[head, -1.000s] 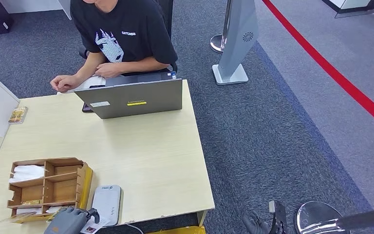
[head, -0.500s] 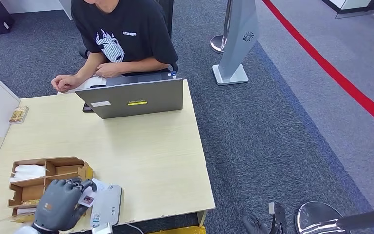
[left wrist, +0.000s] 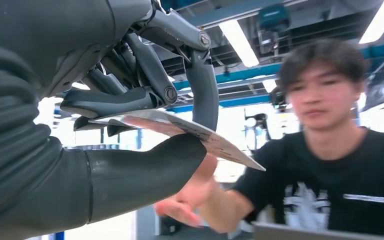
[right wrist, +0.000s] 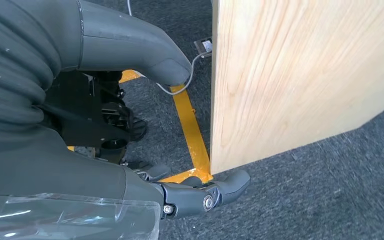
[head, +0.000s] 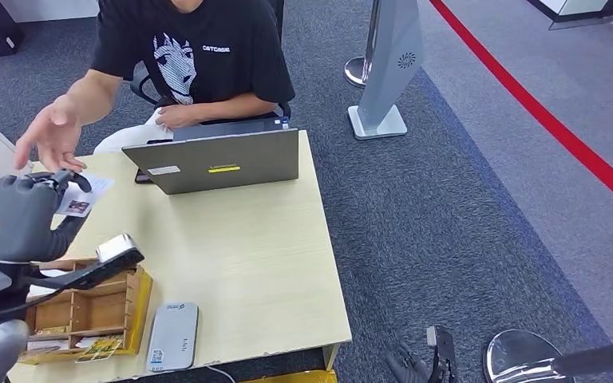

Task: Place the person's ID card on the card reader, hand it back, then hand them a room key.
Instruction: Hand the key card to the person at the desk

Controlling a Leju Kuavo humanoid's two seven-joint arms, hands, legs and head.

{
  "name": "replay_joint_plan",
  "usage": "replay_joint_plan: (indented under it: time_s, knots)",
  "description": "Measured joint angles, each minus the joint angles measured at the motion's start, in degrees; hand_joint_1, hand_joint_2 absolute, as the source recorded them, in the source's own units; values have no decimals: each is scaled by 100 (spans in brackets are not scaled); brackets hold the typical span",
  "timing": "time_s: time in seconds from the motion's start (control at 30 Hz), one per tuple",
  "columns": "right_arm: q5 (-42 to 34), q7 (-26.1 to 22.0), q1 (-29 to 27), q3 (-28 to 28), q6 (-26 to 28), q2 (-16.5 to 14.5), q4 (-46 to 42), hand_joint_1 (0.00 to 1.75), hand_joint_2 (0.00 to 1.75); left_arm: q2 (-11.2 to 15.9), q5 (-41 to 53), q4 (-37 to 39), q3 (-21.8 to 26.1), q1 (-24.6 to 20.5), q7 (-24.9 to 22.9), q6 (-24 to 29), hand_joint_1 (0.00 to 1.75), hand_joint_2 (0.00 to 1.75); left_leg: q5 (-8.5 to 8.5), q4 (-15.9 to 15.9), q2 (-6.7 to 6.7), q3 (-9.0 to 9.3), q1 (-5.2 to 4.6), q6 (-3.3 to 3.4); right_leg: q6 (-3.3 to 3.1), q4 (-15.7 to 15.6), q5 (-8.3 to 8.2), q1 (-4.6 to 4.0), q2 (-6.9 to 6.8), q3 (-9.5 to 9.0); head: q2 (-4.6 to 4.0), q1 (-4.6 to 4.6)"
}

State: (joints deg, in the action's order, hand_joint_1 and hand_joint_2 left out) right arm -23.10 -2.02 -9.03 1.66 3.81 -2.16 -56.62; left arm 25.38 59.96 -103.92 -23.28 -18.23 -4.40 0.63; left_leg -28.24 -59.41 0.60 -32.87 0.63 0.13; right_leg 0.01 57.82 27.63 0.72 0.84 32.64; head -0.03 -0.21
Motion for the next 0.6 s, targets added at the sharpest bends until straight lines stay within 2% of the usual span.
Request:
replay_joint_plan:
  time_s: [0.17,0.33,0.37,0.47,0.5,0.6]
  knots:
    - [-9,-39,109,143,-43,42,173,0,175,181,-162,506,288,-496,-50,-127,175,175,0,0,-2,0,0,0,0,1,0,0,2,1,1,-2]
    - [-28,-57,137,215,-62,75,287,0,175,254,-192,705,489,-560,-65,-93,175,175,0,0,-1,-2,-1,0,0,0,0,0,2,1,0,-1]
    - [-28,-57,139,221,-62,82,299,0,175,263,-190,734,513,-555,-71,-89,164,175,0,0,-1,-3,-1,0,0,0,1,0,2,1,0,-1]
    - [-28,-55,146,252,-56,98,330,0,175,286,-174,830,563,-530,-85,-65,34,175,-1,0,-2,-4,-2,0,0,0,0,0,3,2,0,-1]
    - [-28,-48,147,264,-50,103,338,0,175,291,-163,858,572,-520,-88,-56,0,175,-1,0,-2,-4,-2,0,1,0,0,0,3,2,0,-2]
    - [-27,-9,154,291,-21,109,344,0,175,293,-110,897,596,-458,-91,12,0,175,-1,0,-1,-4,-3,0,1,0,0,1,3,2,1,-1]
